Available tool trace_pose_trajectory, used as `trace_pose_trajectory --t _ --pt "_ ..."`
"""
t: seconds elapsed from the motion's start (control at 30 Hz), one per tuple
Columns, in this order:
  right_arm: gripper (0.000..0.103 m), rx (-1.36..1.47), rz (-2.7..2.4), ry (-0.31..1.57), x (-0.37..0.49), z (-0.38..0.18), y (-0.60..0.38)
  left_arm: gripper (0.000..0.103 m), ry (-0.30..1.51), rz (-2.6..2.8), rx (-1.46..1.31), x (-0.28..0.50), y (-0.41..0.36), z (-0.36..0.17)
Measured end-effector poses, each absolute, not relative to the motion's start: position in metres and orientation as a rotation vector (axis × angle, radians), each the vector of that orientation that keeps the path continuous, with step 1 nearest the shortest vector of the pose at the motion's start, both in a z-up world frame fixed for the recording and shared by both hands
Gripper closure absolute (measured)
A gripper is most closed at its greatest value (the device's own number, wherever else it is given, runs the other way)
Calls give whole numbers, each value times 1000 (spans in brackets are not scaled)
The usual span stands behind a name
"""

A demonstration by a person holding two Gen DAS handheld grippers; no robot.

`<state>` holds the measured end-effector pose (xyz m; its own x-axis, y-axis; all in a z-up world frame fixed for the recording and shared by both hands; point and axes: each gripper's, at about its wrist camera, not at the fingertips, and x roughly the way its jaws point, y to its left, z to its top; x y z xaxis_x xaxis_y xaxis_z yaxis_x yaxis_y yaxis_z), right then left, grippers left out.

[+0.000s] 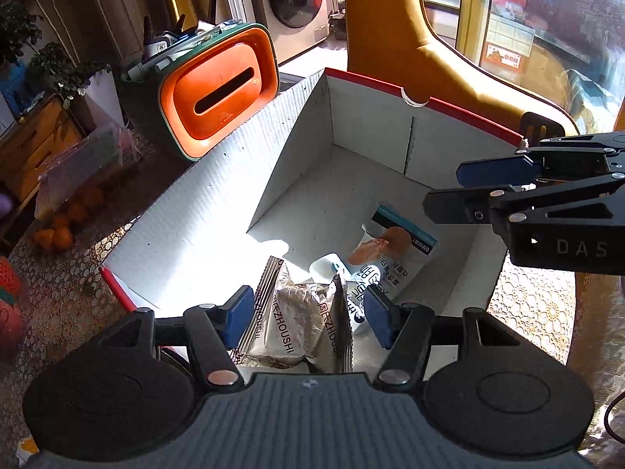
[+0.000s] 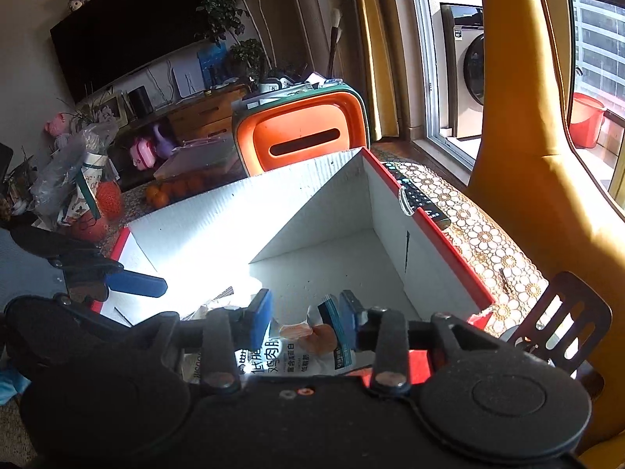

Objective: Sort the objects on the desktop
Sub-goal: 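Withdraw both open tools from the box back over the table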

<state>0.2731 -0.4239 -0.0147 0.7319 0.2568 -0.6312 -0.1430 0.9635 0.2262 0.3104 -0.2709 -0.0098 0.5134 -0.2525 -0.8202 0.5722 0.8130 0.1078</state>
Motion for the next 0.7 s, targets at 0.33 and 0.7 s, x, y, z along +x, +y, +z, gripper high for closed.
trace_pose_trajectory --t 0.33,0.7 --pt "28 155 313 628 241 12 -407 38 787 -478 224 265 -225 17" --pt "11 115 312 609 213 19 -377 29 720 -448 183 225 -189 30"
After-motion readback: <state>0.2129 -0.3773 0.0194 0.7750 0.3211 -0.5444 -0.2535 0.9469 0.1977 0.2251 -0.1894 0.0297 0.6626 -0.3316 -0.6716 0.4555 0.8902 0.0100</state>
